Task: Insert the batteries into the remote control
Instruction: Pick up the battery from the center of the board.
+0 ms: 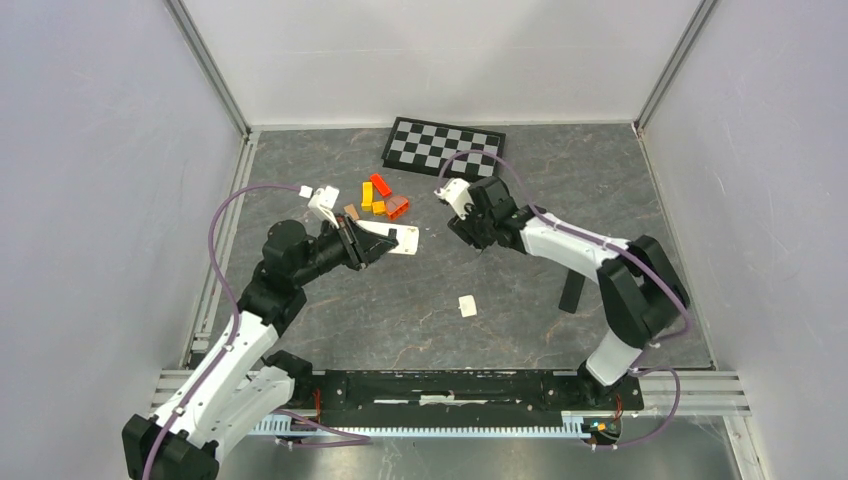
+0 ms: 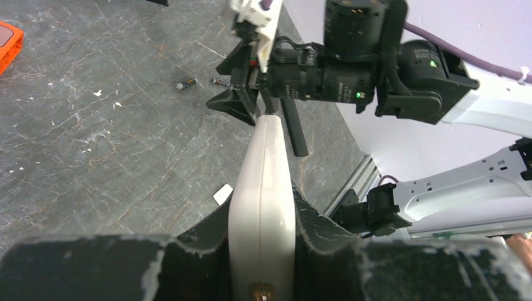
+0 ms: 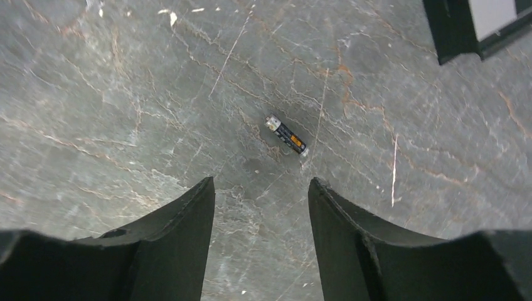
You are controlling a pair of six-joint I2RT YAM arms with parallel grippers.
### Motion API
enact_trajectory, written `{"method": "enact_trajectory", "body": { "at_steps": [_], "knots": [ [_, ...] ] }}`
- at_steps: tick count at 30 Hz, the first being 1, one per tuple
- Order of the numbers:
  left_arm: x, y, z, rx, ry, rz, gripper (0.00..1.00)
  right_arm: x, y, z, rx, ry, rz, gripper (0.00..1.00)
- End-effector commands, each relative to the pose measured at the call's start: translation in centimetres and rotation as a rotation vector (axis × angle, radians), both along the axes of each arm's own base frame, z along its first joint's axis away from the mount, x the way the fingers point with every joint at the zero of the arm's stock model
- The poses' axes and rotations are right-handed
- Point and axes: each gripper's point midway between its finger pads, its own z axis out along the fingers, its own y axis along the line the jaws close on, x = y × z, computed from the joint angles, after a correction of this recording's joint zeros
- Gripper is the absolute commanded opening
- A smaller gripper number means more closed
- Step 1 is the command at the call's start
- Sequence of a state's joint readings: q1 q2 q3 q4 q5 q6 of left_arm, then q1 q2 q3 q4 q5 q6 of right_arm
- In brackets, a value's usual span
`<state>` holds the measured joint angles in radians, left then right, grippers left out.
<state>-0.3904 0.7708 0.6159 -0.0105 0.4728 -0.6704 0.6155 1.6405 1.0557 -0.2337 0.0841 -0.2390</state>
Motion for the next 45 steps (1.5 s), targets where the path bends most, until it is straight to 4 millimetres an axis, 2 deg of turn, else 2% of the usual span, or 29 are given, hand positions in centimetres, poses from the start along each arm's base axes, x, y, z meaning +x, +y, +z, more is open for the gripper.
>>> {"method": "enact_trajectory", "body": {
  "at_steps": [1, 7, 15, 19, 25, 31, 39, 45],
  "knots": [
    [0.3, -0.3, 1.1, -0.005, -0.06, -0.021, 0.02, 0.9, 0.4, -0.8, -0.136, 0.05, 0.207, 0.62],
    [0.6, -0.4, 0.7, 0.03, -0.049, -0.028, 0.02, 3.0, -0.2, -3.8, -0.218, 0.155, 0.249, 0.57],
    [1.1, -0.5, -1.3, 0.084, 0.008, -0.039, 0.02, 4.4, 1.0, -4.9, -0.163, 0.149, 0.366, 0.53],
    [1.2, -0.5, -2.2, 0.103, 0.034, -0.044, 0.02, 4.0, 0.5, -6.3, -0.165, 0.233, 0.378, 0.48],
    [1.5, -0.6, -2.2, 0.09, 0.044, -0.035, 0.02, 2.6, -1.0, -8.8, -0.192, 0.351, 0.408, 0.39],
    [1.5, -0.8, -2.2, 0.09, 0.051, -0.042, 0.02, 2.8, -2.2, -9.6, -0.19, 0.396, 0.387, 0.41],
    [1.8, -0.9, -2.4, 0.086, 0.065, -0.037, 0.02, 1.4, -3.6, -10.2, -0.204, 0.482, 0.421, 0.4],
    [2.0, -1.0, -2.4, 0.081, 0.07, -0.038, 0.02, 1.7, -4.0, -10.3, -0.225, 0.467, 0.386, 0.16]
  ]
}}
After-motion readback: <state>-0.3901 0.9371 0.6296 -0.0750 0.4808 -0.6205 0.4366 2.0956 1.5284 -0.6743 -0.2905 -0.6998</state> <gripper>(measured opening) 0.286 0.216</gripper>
